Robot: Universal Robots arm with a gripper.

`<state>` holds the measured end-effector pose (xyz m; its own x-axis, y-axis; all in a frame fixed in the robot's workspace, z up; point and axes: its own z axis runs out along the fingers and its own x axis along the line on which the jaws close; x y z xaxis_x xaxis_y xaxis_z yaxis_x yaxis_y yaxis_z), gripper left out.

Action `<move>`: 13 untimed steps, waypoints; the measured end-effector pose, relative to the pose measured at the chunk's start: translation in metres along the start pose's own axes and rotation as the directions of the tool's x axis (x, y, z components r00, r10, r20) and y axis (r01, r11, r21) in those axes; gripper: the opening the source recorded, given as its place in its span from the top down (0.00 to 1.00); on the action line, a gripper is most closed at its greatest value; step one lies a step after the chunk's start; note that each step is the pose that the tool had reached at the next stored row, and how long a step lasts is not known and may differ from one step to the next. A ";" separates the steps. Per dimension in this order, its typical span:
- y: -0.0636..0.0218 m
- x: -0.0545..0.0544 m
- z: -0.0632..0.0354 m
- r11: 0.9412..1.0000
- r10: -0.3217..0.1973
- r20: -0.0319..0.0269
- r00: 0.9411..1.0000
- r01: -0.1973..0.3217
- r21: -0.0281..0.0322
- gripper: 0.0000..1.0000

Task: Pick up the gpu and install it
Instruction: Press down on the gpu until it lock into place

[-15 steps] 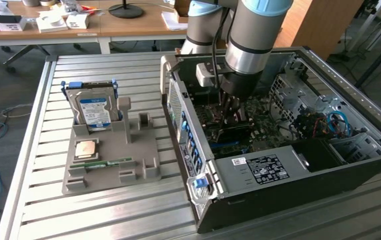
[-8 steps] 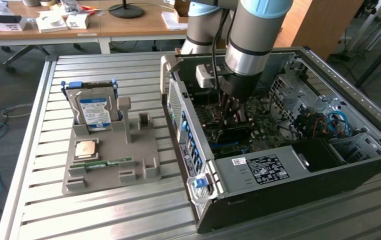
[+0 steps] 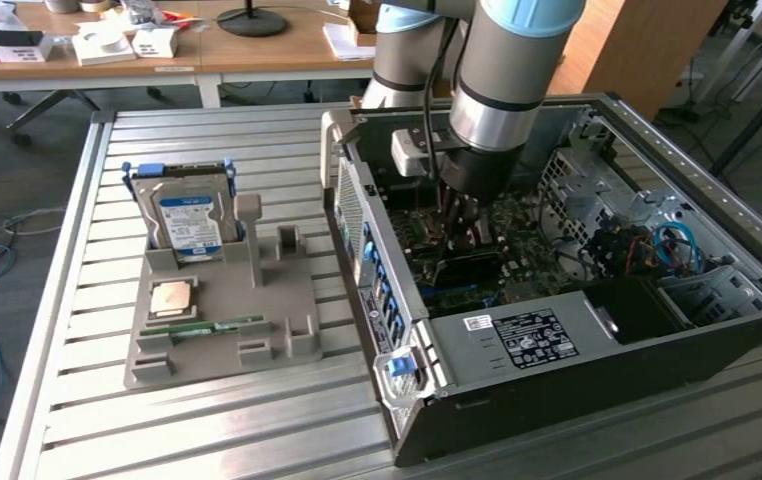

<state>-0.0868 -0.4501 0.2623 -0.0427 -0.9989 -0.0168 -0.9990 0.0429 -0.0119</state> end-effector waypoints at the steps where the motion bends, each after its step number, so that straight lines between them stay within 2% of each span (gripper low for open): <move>1: 0.0000 0.000 0.0001 1.000 0.000 0.000 1.000 0.000 0.000 0.89; 13: 0.0021 0.000 -0.0012 1.000 0.000 0.001 1.000 0.000 0.001 0.89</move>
<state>-0.0889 -0.4500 0.2635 -0.0429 -0.9989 -0.0176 -0.9990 0.0431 -0.0125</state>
